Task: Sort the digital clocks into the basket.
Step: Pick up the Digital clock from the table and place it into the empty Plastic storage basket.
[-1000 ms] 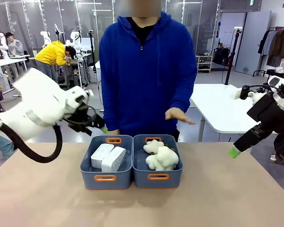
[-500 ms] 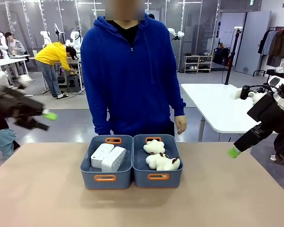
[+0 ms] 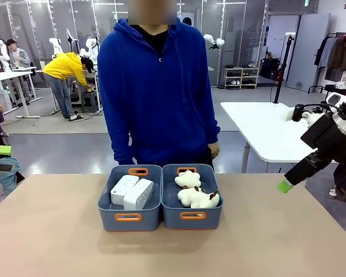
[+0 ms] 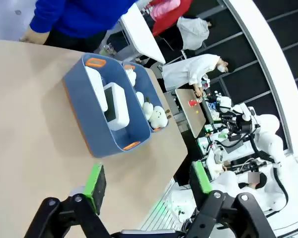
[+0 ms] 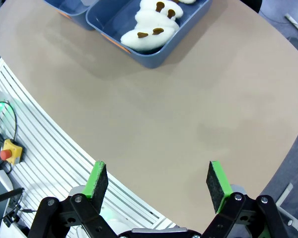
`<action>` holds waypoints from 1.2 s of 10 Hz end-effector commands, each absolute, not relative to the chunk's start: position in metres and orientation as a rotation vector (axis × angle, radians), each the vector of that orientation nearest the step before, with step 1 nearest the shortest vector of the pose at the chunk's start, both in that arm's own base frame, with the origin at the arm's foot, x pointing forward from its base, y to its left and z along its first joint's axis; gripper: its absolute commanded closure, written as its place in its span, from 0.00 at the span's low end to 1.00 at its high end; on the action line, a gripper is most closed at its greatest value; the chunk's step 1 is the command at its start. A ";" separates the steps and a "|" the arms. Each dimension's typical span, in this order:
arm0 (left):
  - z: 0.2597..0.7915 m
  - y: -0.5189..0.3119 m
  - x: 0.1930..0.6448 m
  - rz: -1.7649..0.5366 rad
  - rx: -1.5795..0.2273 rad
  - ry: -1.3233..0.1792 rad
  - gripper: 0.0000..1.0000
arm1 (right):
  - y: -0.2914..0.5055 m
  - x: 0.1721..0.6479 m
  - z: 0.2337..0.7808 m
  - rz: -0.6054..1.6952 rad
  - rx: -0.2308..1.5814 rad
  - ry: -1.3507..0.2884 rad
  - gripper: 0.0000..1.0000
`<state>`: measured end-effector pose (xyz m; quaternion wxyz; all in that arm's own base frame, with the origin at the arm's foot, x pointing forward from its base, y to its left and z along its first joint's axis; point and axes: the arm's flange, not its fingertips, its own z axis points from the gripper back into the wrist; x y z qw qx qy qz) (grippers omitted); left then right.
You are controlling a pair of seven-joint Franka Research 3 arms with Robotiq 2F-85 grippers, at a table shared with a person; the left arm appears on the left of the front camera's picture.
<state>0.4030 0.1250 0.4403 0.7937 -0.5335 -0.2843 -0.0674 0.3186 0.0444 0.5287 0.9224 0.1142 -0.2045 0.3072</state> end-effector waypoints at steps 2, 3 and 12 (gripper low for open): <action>0.451 0.130 0.407 -0.132 -1.143 -0.603 0.14 | 0.043 0.320 0.528 0.633 0.227 -0.429 0.00; 0.451 0.130 0.407 -0.132 -1.143 -0.603 0.14 | 0.043 0.320 0.528 0.633 0.227 -0.429 0.00; 0.451 0.130 0.407 -0.132 -1.143 -0.603 0.14 | 0.043 0.320 0.528 0.633 0.227 -0.429 0.00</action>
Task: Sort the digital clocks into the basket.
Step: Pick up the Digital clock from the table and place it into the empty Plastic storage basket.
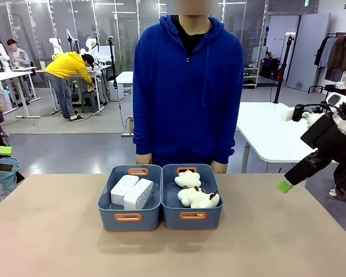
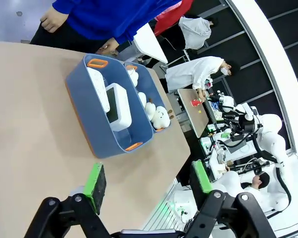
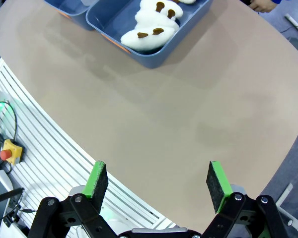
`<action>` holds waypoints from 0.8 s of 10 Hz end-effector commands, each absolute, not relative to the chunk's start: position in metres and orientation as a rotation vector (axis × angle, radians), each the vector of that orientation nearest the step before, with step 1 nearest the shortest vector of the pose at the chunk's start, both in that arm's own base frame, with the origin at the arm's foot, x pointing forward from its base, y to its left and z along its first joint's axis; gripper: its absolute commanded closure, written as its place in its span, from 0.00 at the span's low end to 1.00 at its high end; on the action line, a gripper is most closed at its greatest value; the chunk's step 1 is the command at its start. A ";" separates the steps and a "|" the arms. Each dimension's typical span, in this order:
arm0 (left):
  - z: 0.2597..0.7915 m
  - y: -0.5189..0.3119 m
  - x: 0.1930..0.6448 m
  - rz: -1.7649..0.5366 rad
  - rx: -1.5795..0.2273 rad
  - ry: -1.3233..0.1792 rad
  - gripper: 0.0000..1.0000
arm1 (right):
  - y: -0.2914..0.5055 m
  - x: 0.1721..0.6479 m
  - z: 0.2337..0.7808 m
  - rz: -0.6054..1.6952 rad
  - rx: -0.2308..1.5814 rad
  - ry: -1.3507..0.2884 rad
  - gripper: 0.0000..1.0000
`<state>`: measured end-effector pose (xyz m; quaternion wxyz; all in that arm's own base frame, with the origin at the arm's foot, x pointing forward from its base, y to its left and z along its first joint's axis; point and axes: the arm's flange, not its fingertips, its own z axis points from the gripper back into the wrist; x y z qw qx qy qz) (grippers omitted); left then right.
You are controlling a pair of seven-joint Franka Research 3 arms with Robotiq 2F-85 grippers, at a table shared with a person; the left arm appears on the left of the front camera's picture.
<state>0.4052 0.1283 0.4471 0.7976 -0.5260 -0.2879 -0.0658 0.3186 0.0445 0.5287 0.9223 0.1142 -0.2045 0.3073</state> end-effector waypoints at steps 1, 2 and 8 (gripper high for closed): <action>0.451 0.130 0.407 -0.132 -1.143 -0.603 0.14 | 0.043 0.320 0.528 0.633 0.227 -0.429 0.00; 0.451 0.130 0.407 -0.132 -1.143 -0.603 0.14 | 0.043 0.320 0.528 0.633 0.227 -0.429 0.00; 0.451 0.130 0.407 -0.132 -1.143 -0.603 0.14 | 0.043 0.320 0.528 0.633 0.227 -0.429 0.00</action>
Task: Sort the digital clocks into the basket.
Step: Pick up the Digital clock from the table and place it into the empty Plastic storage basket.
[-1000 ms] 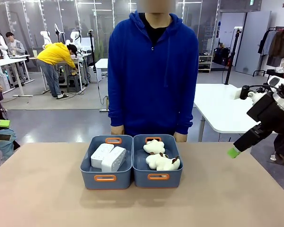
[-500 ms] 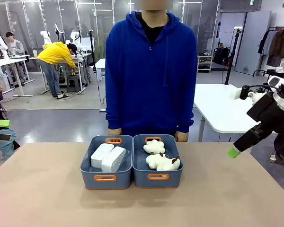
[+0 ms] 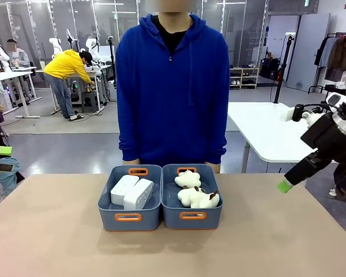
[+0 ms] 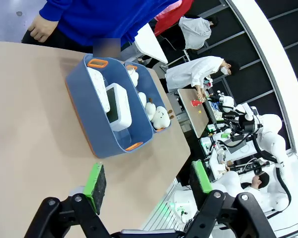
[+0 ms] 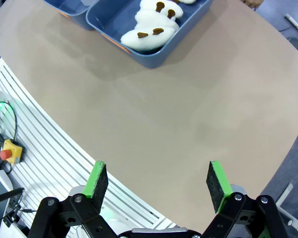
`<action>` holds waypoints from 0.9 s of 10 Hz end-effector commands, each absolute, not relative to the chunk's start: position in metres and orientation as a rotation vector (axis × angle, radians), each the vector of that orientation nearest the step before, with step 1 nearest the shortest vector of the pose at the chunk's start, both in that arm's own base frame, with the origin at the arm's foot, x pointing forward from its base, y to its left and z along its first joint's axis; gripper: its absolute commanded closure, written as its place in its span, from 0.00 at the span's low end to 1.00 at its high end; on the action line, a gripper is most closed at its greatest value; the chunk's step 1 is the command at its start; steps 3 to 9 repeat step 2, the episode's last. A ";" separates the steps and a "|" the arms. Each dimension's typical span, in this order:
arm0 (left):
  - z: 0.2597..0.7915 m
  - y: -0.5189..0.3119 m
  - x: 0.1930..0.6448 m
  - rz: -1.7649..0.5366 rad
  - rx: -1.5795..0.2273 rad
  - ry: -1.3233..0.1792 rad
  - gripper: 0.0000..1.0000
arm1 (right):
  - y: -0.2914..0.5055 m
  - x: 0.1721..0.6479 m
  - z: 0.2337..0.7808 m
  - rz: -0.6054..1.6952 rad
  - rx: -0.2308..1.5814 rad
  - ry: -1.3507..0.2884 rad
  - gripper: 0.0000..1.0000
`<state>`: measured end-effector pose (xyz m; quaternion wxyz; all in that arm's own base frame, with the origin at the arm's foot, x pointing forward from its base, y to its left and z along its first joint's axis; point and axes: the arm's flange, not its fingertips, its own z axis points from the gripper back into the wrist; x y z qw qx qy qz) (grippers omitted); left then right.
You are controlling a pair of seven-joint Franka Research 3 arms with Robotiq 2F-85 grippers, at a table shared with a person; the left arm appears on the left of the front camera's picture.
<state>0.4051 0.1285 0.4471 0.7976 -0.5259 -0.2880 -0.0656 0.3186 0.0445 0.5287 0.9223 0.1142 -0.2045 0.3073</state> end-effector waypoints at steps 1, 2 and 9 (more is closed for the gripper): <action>0.451 0.130 0.407 -0.132 -1.143 -0.603 0.14 | 0.043 0.320 0.528 0.633 0.227 -0.429 0.00; 0.451 0.130 0.407 -0.132 -1.143 -0.603 0.14 | 0.043 0.320 0.528 0.633 0.227 -0.429 0.00; 0.451 0.130 0.407 -0.132 -1.143 -0.603 0.14 | 0.043 0.320 0.528 0.633 0.227 -0.429 0.00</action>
